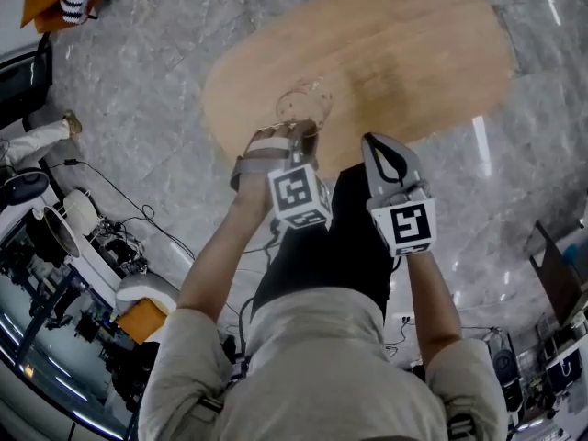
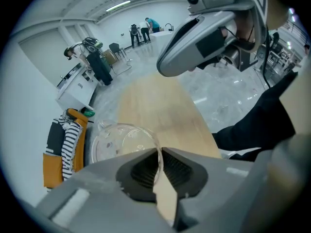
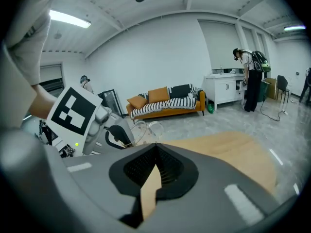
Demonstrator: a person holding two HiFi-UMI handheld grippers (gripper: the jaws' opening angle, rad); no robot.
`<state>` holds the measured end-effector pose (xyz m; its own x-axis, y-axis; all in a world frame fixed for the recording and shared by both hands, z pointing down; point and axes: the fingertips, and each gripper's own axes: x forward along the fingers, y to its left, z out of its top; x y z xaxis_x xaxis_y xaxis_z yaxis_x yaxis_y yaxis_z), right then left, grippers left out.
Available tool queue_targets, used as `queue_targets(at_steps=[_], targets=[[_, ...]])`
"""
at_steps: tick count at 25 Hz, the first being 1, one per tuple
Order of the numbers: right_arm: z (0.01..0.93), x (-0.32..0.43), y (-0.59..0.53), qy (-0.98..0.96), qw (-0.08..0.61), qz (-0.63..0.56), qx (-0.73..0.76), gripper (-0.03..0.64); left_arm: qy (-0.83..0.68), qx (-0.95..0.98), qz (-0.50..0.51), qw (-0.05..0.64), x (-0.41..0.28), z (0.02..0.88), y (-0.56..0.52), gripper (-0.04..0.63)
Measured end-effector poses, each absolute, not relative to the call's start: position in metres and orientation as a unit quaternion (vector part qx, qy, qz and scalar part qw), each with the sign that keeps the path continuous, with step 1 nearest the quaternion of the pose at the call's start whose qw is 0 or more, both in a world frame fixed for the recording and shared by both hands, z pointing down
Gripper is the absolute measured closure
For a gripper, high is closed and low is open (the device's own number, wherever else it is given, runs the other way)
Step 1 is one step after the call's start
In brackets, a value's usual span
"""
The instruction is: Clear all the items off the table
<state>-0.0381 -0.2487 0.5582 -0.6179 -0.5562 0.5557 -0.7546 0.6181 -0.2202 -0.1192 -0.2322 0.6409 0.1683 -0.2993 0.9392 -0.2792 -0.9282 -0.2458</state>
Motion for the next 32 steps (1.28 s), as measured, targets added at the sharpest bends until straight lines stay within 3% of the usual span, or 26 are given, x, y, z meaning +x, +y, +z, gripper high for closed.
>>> queue_targets(at_steps=[16, 32], targets=[[0.396, -0.046, -0.204, -0.868, 0.137, 0.142, 0.455, 0.609, 0.256, -0.792, -0.553, 0.025, -0.118, 0.495, -0.164, 0.551], [0.313, -0.063, -0.106, -0.842, 0.095, 0.072, 0.527, 0.611, 0.342, -0.845, -0.411, 0.016, -0.131, 0.386, -0.086, 0.551]])
